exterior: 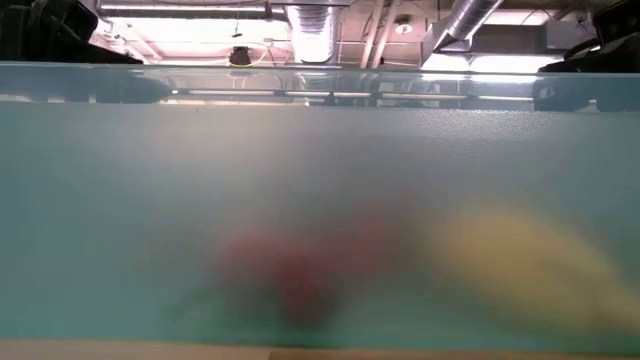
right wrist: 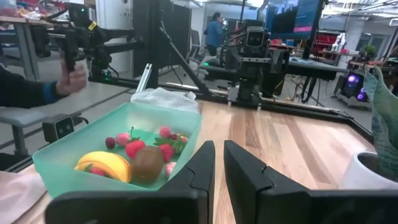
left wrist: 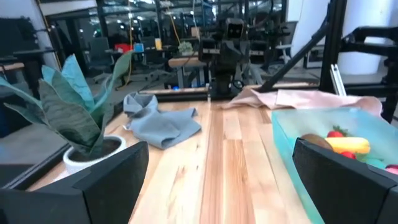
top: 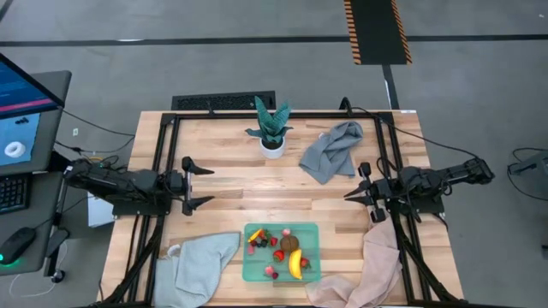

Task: Pick and placing Produce into tupperware
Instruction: Return to Home Position

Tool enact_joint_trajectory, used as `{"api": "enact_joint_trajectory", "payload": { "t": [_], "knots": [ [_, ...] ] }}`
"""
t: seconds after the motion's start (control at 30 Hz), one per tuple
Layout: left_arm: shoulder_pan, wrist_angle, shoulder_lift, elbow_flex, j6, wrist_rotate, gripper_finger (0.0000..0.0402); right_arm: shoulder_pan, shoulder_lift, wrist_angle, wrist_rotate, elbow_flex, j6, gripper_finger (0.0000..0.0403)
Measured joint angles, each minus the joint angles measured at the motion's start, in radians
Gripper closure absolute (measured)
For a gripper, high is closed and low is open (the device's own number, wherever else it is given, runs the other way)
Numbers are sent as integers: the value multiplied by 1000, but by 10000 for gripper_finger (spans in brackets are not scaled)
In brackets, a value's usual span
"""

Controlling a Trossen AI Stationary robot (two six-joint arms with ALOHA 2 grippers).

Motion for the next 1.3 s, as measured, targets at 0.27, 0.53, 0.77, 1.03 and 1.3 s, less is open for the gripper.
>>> {"api": "enact_joint_trajectory", "payload": {
  "t": [0.27,0.53,0.77,1.03,1.3],
  "knots": [
    [0,0,25,-1,-17,0,15,0,0,0,0,0,0,344],
    [0,0,25,-1,-14,0,15,0,0,0,0,0,0,344],
    [0,0,25,-2,-19,0,15,0,0,0,0,0,0,344],
    [0,0,25,-2,-24,0,15,0,0,0,0,-1,0,344],
    [0,0,25,-2,-30,0,15,0,0,0,0,-1,0,344]
  ]
}}
